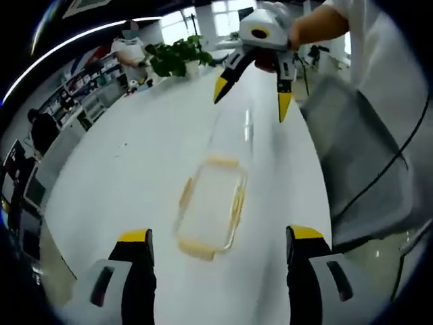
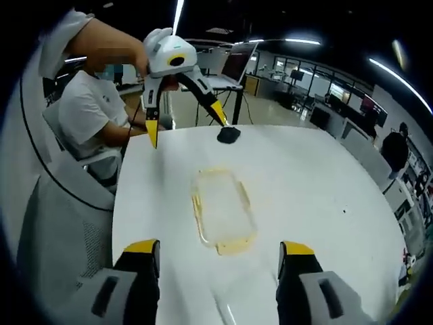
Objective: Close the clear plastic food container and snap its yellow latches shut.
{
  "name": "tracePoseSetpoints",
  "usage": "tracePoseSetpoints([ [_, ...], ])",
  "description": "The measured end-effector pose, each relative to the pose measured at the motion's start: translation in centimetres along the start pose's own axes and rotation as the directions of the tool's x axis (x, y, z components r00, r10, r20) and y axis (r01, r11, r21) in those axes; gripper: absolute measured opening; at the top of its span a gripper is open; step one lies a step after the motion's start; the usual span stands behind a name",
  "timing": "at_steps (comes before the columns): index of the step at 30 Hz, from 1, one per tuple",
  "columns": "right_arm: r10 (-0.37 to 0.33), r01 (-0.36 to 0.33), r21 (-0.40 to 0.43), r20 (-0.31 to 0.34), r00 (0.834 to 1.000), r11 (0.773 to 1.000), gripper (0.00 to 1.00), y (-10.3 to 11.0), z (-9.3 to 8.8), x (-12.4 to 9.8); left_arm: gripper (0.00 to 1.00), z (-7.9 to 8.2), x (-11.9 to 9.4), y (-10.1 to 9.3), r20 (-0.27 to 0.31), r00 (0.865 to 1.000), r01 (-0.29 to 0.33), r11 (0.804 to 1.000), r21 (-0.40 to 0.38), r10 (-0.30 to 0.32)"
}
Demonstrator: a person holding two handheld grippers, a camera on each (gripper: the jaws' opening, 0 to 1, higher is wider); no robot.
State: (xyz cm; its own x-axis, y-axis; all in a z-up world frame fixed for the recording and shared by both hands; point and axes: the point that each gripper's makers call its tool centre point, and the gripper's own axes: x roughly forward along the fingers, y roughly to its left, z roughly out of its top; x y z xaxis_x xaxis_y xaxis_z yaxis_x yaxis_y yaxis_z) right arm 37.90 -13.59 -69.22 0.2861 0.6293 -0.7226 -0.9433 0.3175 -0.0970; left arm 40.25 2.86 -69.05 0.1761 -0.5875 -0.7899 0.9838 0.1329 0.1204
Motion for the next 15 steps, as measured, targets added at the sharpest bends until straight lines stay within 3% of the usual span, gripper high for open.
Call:
tracePoseSetpoints([
  [2,0.011,-0.011,-0.008,-0.007,1.000,1.000,0.70,0.0,-0.2,0.4,0.75,-0.8,0.1,0.1,-0.036,0.999,0.025,0.999,0.025,-0.024],
  [7,0.021,-0.023,-0.047,-0.048,0.999,0.999,0.64,-0.3,-0.9,1.5,0.67,-1.4,0.8,0.2,-0.067,0.994,0.083,0.996,0.032,-0.081],
  [9,0.024,-0.026,-0.058,-0.045,0.999,0.998,0.60,-0.4,-0.9,2.0,0.66,-1.5,1.2,0.4,-0.072,0.992,0.106,0.992,0.070,-0.100],
  [15,0.037,-0.043,-0.074,-0.075,0.996,0.996,0.57,-1.0,-1.1,3.7,0.60,-2.2,2.4,1.2,-0.105,0.987,0.130,0.987,0.097,-0.120],
])
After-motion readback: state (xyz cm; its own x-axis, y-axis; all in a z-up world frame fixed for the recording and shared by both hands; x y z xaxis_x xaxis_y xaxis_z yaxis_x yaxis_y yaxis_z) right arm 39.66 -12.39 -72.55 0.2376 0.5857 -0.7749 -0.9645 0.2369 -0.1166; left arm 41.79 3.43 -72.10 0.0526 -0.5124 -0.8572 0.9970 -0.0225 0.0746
